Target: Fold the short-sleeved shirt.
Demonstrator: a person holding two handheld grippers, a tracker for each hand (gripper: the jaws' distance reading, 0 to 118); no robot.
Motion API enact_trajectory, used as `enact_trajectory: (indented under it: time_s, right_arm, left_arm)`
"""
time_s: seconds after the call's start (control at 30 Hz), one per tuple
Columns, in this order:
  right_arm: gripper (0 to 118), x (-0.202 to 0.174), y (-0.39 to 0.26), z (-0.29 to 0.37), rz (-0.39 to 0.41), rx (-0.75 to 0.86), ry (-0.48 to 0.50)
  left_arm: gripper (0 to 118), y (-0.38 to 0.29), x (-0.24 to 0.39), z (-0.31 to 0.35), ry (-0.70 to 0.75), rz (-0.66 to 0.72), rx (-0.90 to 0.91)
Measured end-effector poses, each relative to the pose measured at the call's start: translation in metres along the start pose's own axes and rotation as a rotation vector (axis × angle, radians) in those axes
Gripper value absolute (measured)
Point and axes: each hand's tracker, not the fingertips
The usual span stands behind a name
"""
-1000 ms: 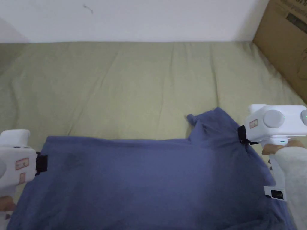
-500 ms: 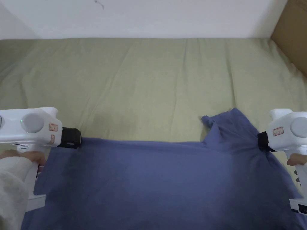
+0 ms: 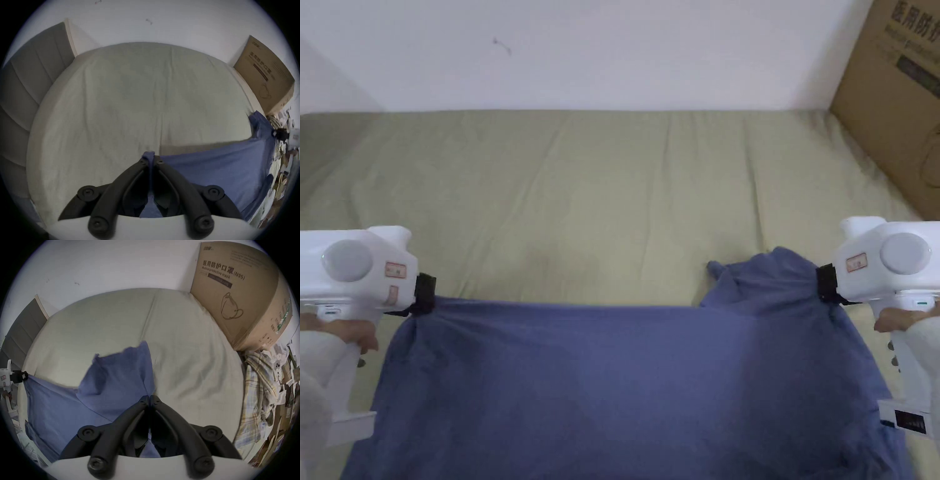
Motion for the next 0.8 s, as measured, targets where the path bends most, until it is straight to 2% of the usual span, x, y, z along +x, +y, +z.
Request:
enact_trajectory:
  time_s: [0.2, 0.37, 0.6, 0.8]
  right_arm:
    - [1, 0.004, -0.025, 0.08, 0.027, 0.069, -0.009]
    - [1, 0.001, -0.085, 0.125, 0.046, 0.078, -0.017]
    - [1, -0.005, -0.202, 0.133, 0.096, -0.059, -0.009]
    - [1, 0.008, -0.268, 0.103, 0.047, -0.173, -0.012]
  left_arm:
    - [3, -0.029, -0.01, 0.087, -0.011, -0.036, 0.086]
    - [3, -0.09, -0.015, 0.134, -0.026, -0.063, 0.113]
    - [3, -0.194, -0.035, 0.125, -0.037, -0.035, -0.023]
    - [3, -0.25, -0.04, 0.104, -0.038, -0.021, -0.106]
